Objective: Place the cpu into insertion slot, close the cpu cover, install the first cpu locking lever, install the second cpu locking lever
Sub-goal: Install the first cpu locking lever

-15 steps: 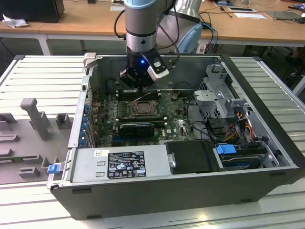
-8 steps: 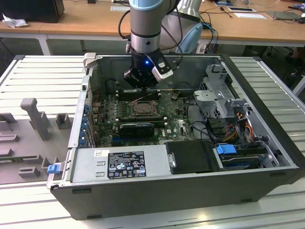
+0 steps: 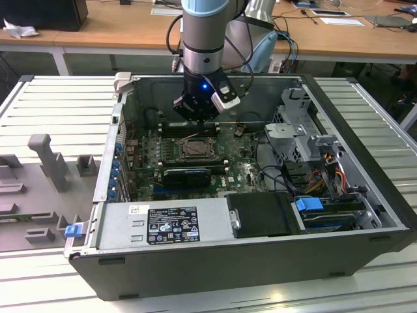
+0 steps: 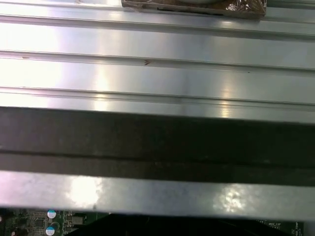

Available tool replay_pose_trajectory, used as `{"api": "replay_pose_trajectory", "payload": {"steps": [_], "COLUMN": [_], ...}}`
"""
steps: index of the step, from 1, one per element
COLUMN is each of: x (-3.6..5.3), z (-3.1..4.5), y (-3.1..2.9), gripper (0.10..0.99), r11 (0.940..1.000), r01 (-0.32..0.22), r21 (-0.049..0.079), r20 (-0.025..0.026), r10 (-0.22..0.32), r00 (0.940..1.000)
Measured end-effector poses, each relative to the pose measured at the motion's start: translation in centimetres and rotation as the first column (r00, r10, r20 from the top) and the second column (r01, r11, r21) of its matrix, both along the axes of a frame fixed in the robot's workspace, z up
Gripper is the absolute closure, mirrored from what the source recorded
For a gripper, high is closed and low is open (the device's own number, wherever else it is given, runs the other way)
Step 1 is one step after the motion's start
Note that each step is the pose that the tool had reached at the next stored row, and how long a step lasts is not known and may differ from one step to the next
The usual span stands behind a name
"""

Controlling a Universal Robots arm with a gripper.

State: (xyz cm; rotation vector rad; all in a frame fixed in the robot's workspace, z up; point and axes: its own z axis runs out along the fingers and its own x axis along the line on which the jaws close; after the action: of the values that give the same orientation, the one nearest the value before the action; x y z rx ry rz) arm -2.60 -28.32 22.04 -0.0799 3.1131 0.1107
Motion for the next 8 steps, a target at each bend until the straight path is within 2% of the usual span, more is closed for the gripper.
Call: {"api": "replay_pose_trajectory", "payload": {"steps": [8], "x": [0.21], "z": [-0.18], "y": [0.09], "gripper": [0.98], "r11": [0.9999], "r01": [-0.015], "r21": [0.001], "r20": [0.0], "r10": [0.015], "r00": [0.9999]}}
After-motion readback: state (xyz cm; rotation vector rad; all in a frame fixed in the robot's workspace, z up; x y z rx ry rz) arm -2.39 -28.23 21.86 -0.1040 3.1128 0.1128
